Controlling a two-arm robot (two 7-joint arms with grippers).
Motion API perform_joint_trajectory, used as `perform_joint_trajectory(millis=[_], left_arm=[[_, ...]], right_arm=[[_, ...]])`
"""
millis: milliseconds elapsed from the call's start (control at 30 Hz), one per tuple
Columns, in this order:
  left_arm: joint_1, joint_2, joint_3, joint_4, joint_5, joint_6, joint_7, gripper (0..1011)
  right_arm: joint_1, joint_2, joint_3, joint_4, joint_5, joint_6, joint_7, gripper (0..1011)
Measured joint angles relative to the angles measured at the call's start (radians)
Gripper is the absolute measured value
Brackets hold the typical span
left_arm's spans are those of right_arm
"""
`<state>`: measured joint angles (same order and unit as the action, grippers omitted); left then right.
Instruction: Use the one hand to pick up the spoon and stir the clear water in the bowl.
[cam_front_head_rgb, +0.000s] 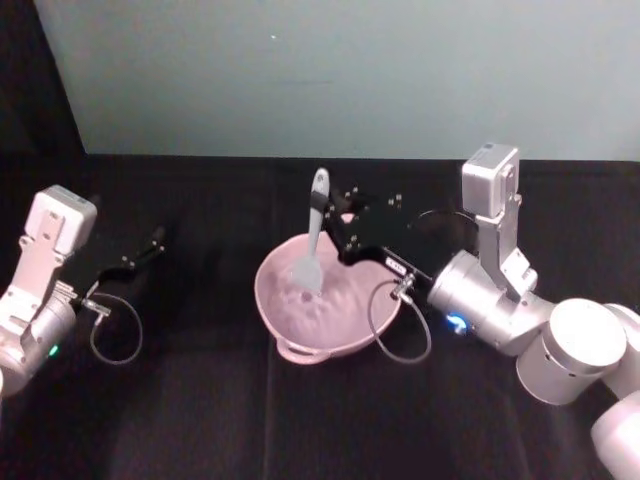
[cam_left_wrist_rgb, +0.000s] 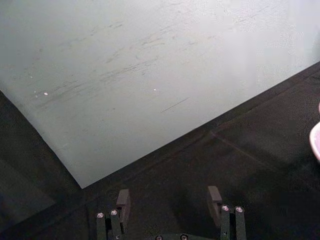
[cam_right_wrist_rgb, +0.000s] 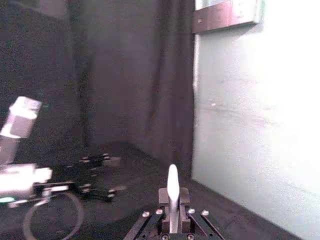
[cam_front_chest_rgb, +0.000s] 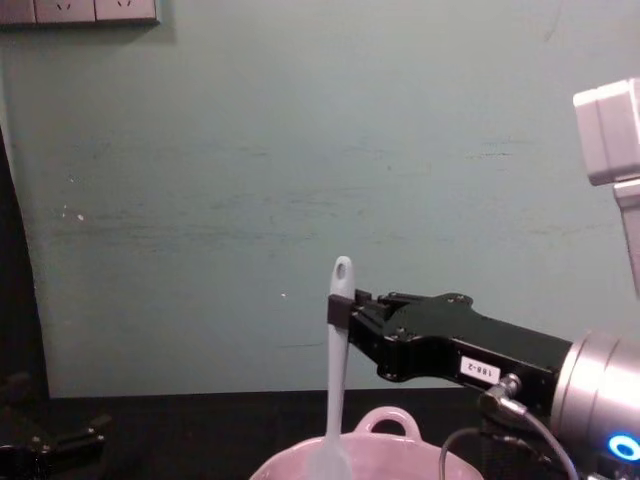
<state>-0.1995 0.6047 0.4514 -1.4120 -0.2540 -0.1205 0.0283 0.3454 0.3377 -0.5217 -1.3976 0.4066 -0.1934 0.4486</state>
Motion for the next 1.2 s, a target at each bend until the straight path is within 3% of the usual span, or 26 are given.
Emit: perform_joint_trajectory(millis=[167, 367, 533, 600, 767, 1033, 1200], left_arm=[[0.0, 0.0, 0.0, 0.0, 0.0, 0.0, 0.0, 1011], [0.0, 0.0, 0.0, 0.0, 0.0, 0.0, 0.0, 1011], [0.0, 0.0, 0.0, 0.0, 0.0, 0.0, 0.0, 1011], [0.0, 0.0, 0.0, 0.0, 0.0, 0.0, 0.0, 1011], [0.0, 0.0, 0.0, 0.0, 0.0, 0.0, 0.0, 1011], [0.0, 0.0, 0.0, 0.0, 0.0, 0.0, 0.0, 1011], [0.0, 0.0, 0.0, 0.0, 0.0, 0.0, 0.0, 1011]], right_arm=[[0.018, -0.013, 0.017, 0.038, -0.046, -0.019, -0.037, 116], [0.008, 0.02, 0.046, 0.015, -0.065, -0.001, -0.037, 116], [-0.03, 0.058, 0.071, -0.058, -0.036, 0.047, 0.0, 116], [-0.065, 0.079, 0.086, -0.118, -0.009, 0.073, 0.026, 116], [-0.106, 0.092, 0.091, -0.183, 0.033, 0.119, 0.057, 116], [-0.106, 0.056, 0.052, -0.168, 0.063, 0.164, 0.069, 116], [-0.076, 0.003, 0.031, -0.105, 0.044, 0.121, 0.054, 116]])
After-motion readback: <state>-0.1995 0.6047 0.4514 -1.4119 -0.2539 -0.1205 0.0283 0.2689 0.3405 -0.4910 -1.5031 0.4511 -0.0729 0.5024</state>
